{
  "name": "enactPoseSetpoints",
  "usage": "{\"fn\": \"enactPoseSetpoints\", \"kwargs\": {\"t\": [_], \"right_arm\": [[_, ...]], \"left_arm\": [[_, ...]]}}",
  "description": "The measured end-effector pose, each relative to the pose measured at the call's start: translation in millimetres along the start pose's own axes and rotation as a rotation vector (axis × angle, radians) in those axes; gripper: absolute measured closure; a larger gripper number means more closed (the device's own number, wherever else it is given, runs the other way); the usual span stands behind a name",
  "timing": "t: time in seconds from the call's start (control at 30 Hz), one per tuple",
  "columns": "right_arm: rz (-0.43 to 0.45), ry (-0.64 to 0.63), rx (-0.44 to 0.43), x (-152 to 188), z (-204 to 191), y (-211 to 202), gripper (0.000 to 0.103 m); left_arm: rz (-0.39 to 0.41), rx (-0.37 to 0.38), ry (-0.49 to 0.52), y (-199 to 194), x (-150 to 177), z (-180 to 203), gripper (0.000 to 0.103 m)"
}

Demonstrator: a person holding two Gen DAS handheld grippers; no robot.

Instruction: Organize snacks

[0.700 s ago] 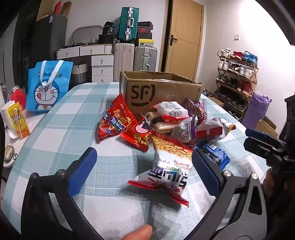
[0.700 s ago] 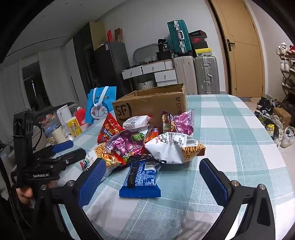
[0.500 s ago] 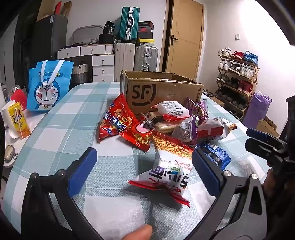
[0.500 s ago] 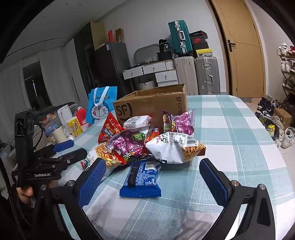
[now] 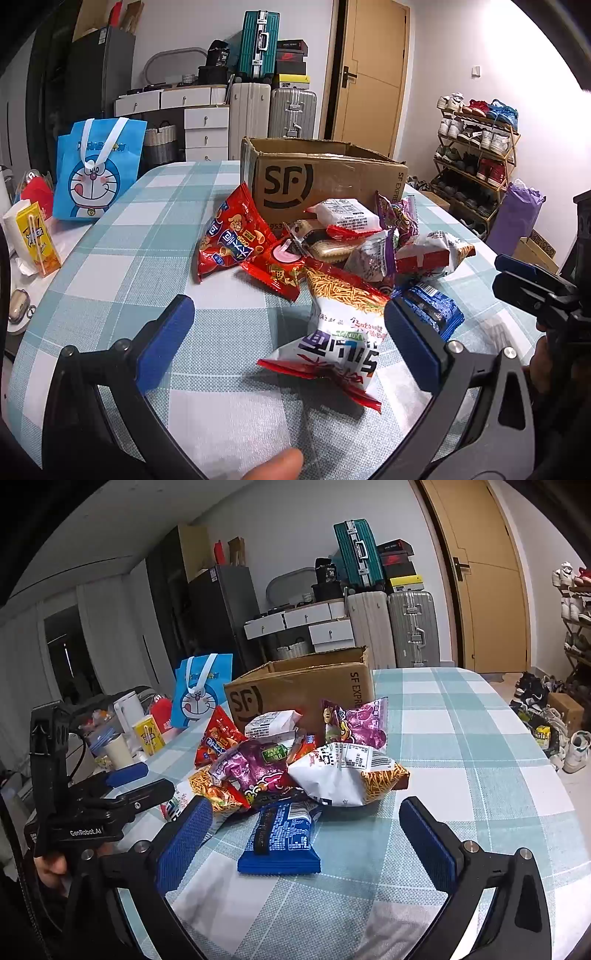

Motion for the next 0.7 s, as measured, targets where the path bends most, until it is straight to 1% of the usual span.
{"fn": "enactPoseSetpoints", "kwargs": {"t": [0.7], "right_arm": [[-0.001, -0.010, 0.004, 0.7, -1.4, -0.8, 0.000]], "left_arm": [[-0.002, 0.001, 0.001, 0.4, 0.7, -0.5, 0.001]]}}
Point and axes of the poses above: each gripper's, at about its wrist camera, not at the fingertips, and y roughly the way its jaws point, z to its right, x to its underside, the point moved 1 cm from there along y, roughly the way its jaws point, and after that the axes turned 9 degrees about z, right-handed, at the moved point
